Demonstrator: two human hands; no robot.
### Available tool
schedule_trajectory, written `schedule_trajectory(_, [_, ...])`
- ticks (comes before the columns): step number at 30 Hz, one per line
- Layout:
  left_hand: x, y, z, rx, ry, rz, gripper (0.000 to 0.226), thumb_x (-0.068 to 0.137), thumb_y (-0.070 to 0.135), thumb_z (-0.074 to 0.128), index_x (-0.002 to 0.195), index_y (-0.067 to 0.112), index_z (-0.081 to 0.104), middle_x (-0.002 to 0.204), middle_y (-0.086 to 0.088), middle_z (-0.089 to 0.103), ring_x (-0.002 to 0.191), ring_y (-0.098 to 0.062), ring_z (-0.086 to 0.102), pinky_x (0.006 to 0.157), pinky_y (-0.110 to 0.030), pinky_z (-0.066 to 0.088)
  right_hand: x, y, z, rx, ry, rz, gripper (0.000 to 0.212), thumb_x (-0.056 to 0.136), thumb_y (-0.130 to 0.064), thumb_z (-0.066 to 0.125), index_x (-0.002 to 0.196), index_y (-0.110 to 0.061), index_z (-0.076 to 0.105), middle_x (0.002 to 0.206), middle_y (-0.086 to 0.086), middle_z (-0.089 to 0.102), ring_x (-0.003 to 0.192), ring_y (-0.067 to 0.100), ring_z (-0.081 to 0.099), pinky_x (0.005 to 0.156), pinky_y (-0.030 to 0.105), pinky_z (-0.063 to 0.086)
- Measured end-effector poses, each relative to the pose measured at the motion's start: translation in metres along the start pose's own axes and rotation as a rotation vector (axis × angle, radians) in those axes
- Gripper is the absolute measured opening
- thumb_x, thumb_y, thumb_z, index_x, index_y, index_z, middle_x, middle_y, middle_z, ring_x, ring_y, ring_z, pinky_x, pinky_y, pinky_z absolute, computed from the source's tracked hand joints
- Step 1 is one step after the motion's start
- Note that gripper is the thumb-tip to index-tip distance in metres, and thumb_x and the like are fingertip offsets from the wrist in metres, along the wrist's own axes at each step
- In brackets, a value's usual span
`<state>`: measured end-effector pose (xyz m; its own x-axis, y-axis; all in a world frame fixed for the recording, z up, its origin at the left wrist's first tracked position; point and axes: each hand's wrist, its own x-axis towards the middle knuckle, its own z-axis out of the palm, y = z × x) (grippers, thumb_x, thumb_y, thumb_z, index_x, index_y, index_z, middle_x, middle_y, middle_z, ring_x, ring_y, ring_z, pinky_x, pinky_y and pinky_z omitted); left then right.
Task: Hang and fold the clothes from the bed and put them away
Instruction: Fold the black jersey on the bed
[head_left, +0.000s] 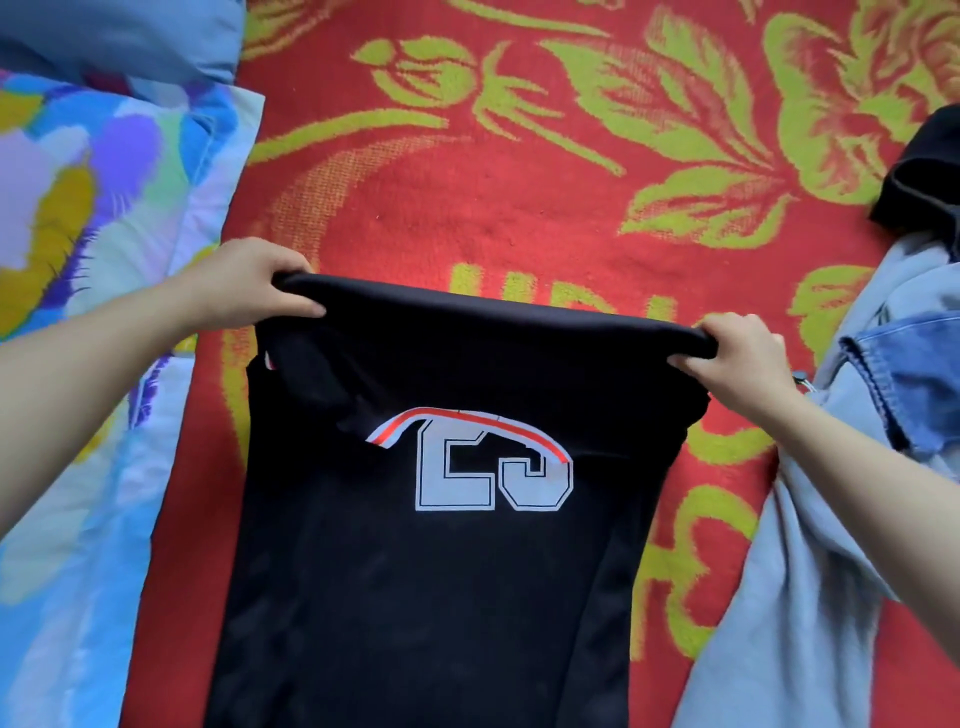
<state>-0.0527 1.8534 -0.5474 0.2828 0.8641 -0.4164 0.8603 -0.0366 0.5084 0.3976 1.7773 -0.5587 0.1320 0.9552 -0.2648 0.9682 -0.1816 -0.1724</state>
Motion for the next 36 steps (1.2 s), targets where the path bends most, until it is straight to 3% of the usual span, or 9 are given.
schedule_trajectory(5, [-0.052, -0.023, 0.004, 0.023, 0.013, 0.120, 0.035, 0.069, 0.018, 0.082, 0.071, 0.038, 0.054, 0.070, 0.011, 0.061, 0.063, -0.012, 0.053, 0.059, -0.017, 0.037, -0.050, 0.009, 0.001, -0.070, 0.352, -0.624, 0.030, 0.079, -0.024, 0.061, 0.068, 0.004, 0.060, 0.065, 0.017, 0.055, 0.064, 0.038, 0.055, 0.056, 0.043, 0.045])
schedule_trajectory(12, [-0.144, -0.043, 0.059, 0.466, -0.063, 0.538, 0.024, 0.063, 0.035, 0.054, 0.083, 0.029, 0.045, 0.074, 0.000, 0.059, 0.075, -0.017, 0.046, 0.062, -0.030, 0.031, -0.138, 0.022, 0.048, -0.260, 0.127, -1.060, 0.021, 0.080, -0.013, 0.045, 0.070, -0.007, 0.062, 0.085, 0.017, 0.067, 0.084, 0.033, 0.066, 0.071, 0.039, 0.037])
schedule_trajectory(14, [-0.166, -0.046, 0.087, 0.620, -0.066, 0.587, 0.030, 0.053, 0.026, 0.066, 0.079, 0.022, 0.051, 0.071, -0.003, 0.054, 0.070, -0.024, 0.049, 0.061, -0.034, 0.029, -0.154, 0.022, 0.061, -0.326, 0.007, -1.061, 0.007, 0.065, -0.015, 0.060, 0.068, -0.009, 0.064, 0.086, 0.015, 0.067, 0.081, 0.032, 0.067, 0.069, 0.038, 0.042])
schedule_trajectory(17, [-0.192, -0.045, 0.124, 0.748, -0.018, 0.586, 0.025, 0.057, 0.005, 0.051, 0.079, 0.016, 0.045, 0.064, -0.006, 0.049, 0.058, -0.027, 0.052, 0.058, -0.037, 0.030, -0.171, 0.021, 0.079, -0.376, -0.186, -0.986, 0.028, 0.049, -0.026, 0.079, 0.068, -0.013, 0.064, 0.086, 0.011, 0.067, 0.080, 0.030, 0.067, 0.062, 0.031, 0.051])
schedule_trajectory(20, [-0.195, -0.042, 0.139, 0.824, -0.039, 0.487, 0.038, 0.039, -0.004, 0.069, 0.072, 0.010, 0.057, 0.062, -0.009, 0.048, 0.055, -0.028, 0.051, 0.051, -0.036, 0.039, -0.177, 0.017, 0.087, -0.390, -0.278, -0.897, 0.042, 0.043, -0.038, 0.086, 0.069, -0.013, 0.066, 0.088, 0.011, 0.068, 0.080, 0.028, 0.067, 0.061, 0.029, 0.051])
schedule_trajectory(24, [-0.193, -0.029, 0.144, 0.819, -0.038, 0.347, 0.043, 0.038, 0.011, 0.083, 0.071, 0.007, 0.056, 0.062, -0.011, 0.046, 0.055, -0.029, 0.050, 0.052, -0.037, 0.037, -0.187, 0.010, 0.086, -0.295, -0.074, -0.875, 0.010, 0.074, -0.019, 0.063, 0.072, -0.009, 0.064, 0.086, 0.012, 0.065, 0.079, 0.031, 0.066, 0.059, 0.032, 0.051])
schedule_trajectory(27, [-0.197, -0.019, 0.150, 0.786, -0.107, 0.263, 0.058, 0.021, 0.022, 0.091, 0.066, 0.006, 0.059, 0.062, -0.013, 0.047, 0.057, -0.029, 0.052, 0.052, -0.038, 0.038, -0.217, -0.007, 0.099, -0.228, -0.034, -1.010, 0.028, 0.085, -0.009, 0.040, 0.082, -0.011, 0.067, 0.089, 0.009, 0.065, 0.077, 0.029, 0.064, 0.058, 0.030, 0.048])
schedule_trajectory(31, [-0.206, -0.007, 0.167, 0.757, -0.028, 0.252, 0.061, 0.026, 0.021, 0.092, 0.079, 0.003, 0.069, 0.067, -0.015, 0.054, 0.059, -0.029, 0.055, 0.053, -0.038, 0.042, -0.260, -0.025, 0.127, -0.373, -0.310, -1.160, 0.041, 0.060, -0.035, 0.076, 0.100, -0.026, 0.072, 0.106, 0.001, 0.069, 0.092, 0.020, 0.067, 0.072, 0.027, 0.053])
schedule_trajectory(36, [-0.216, 0.003, 0.200, 0.783, 0.060, 0.321, 0.062, 0.042, 0.004, 0.082, 0.103, 0.006, 0.073, 0.096, -0.027, 0.065, 0.078, -0.037, 0.065, 0.059, -0.044, 0.049, -0.274, -0.017, 0.131, -0.461, -0.377, -0.827, 0.037, 0.026, -0.017, 0.083, 0.055, -0.020, 0.061, 0.054, -0.002, 0.052, 0.050, 0.017, 0.052, 0.045, 0.021, 0.036])
